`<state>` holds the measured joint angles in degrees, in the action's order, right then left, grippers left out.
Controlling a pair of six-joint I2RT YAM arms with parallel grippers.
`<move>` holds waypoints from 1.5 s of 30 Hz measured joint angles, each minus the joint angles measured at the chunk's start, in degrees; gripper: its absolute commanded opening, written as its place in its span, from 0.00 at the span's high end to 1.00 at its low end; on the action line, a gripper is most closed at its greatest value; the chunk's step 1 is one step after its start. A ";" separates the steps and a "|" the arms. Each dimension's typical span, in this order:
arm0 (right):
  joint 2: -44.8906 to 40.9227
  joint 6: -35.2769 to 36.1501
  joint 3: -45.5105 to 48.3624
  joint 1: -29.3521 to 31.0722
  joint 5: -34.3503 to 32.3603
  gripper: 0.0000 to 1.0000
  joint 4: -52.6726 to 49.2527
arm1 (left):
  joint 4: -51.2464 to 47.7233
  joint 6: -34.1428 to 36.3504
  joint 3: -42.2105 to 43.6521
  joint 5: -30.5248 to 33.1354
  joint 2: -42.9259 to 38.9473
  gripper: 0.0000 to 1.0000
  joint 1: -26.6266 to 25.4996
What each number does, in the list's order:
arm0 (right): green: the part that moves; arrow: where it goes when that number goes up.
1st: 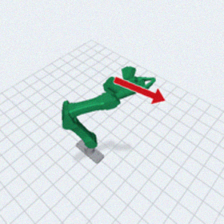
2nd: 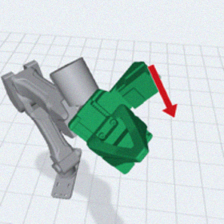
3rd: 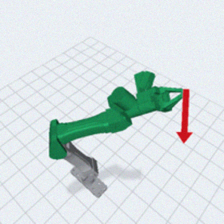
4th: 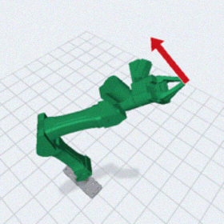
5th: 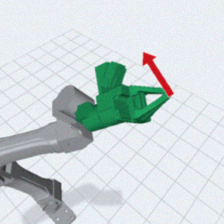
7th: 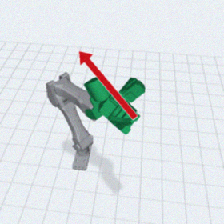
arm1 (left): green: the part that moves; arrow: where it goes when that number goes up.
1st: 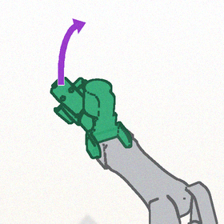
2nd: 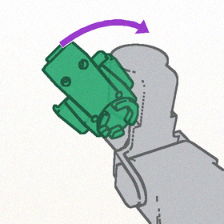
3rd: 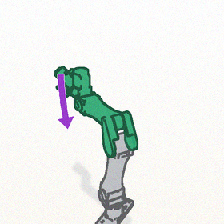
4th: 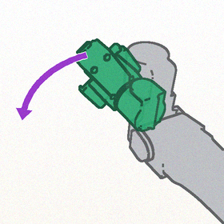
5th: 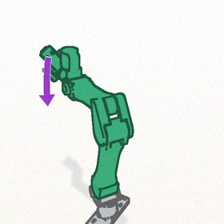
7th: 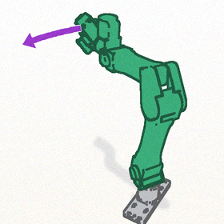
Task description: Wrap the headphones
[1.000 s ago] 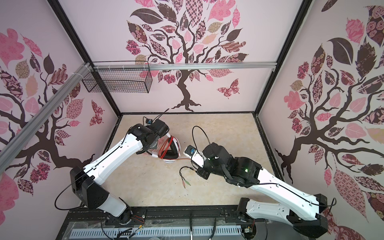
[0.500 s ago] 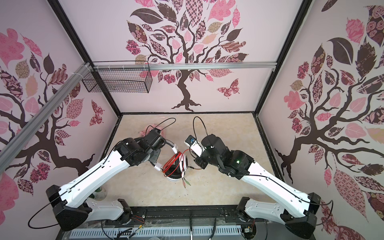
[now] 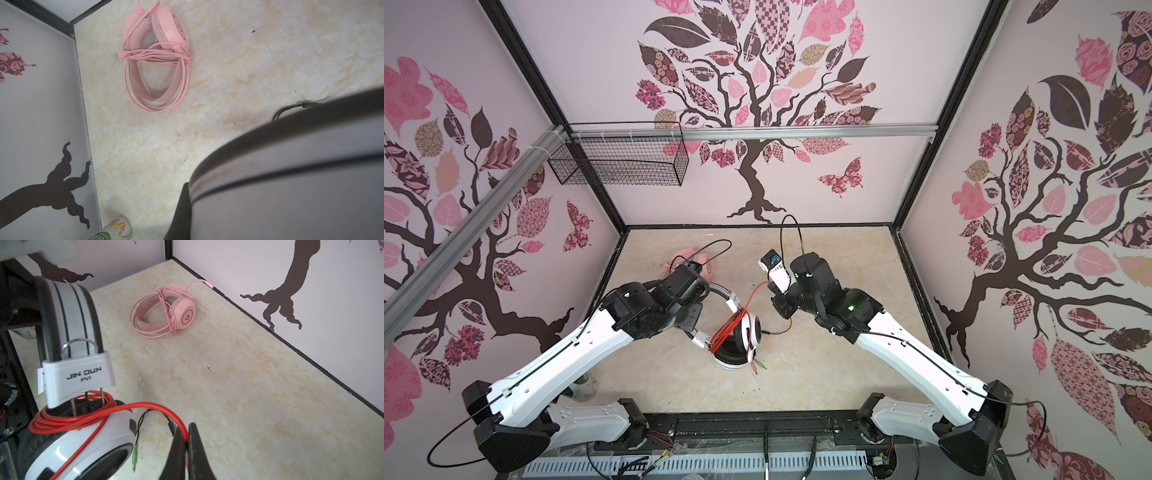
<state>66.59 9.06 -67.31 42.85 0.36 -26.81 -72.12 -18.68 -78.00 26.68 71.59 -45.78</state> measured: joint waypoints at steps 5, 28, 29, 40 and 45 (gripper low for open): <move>0.04 -1.62 4.68 -1.60 3.23 1.00 4.66 | -0.31 -1.16 -0.07 -2.16 -1.25 1.00 0.00; 4.07 -16.48 24.28 -12.79 33.88 0.46 31.45 | -11.69 -15.17 -24.39 -16.04 2.34 1.00 7.23; 4.07 -16.85 24.92 -12.85 33.27 0.44 32.20 | -12.55 -15.96 -26.25 -15.15 3.02 1.00 7.23; 3.69 -23.10 33.35 -12.17 25.79 0.50 35.80 | -16.39 -20.61 -39.28 -7.32 6.49 1.00 7.39; 3.72 -22.97 36.74 -8.57 25.57 0.50 36.41 | -16.96 -20.94 -40.24 -6.40 8.13 1.00 7.43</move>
<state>70.30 -13.91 -30.57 34.28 25.93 9.61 -89.08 -39.62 -118.24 20.27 79.72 -38.35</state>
